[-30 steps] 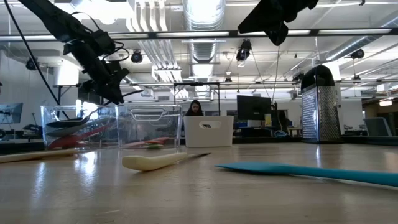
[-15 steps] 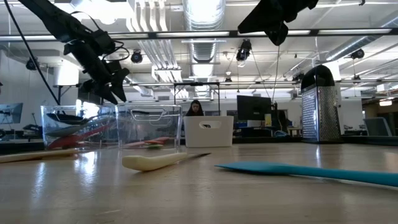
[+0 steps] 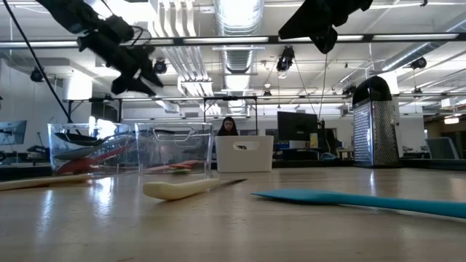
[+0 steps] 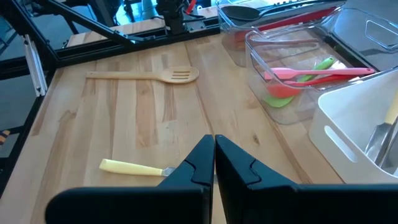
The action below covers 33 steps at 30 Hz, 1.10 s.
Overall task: Pick & Place Kitchen Items
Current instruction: Put the blue spatula into the right transparent bin
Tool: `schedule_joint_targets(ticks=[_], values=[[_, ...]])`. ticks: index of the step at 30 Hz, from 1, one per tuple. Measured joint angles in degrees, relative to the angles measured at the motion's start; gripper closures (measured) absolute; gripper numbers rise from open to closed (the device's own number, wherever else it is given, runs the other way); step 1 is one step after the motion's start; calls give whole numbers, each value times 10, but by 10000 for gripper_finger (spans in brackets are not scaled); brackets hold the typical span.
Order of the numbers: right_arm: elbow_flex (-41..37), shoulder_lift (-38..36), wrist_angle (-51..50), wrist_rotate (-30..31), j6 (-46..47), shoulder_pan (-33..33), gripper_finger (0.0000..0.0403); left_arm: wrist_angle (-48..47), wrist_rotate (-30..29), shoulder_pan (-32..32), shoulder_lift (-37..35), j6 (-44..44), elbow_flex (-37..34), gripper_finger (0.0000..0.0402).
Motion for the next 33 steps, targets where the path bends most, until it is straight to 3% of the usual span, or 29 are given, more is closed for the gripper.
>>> schedule_joint_targets(ticks=[3,6,13,25,33], values=[[0,0,0,0,-2,0,394,6,90,-6,-13,-20,17,196],[0,0,0,0,-2,0,394,6,141,-25,-32,-31,32,195],[0,0,9,0,-2,0,394,10,142,-118,-89,-27,56,195],[0,0,11,0,29,0,394,11,23,-352,-134,1,98,195],[0,0,11,-1,56,0,394,5,-98,-539,-128,91,102,195]])
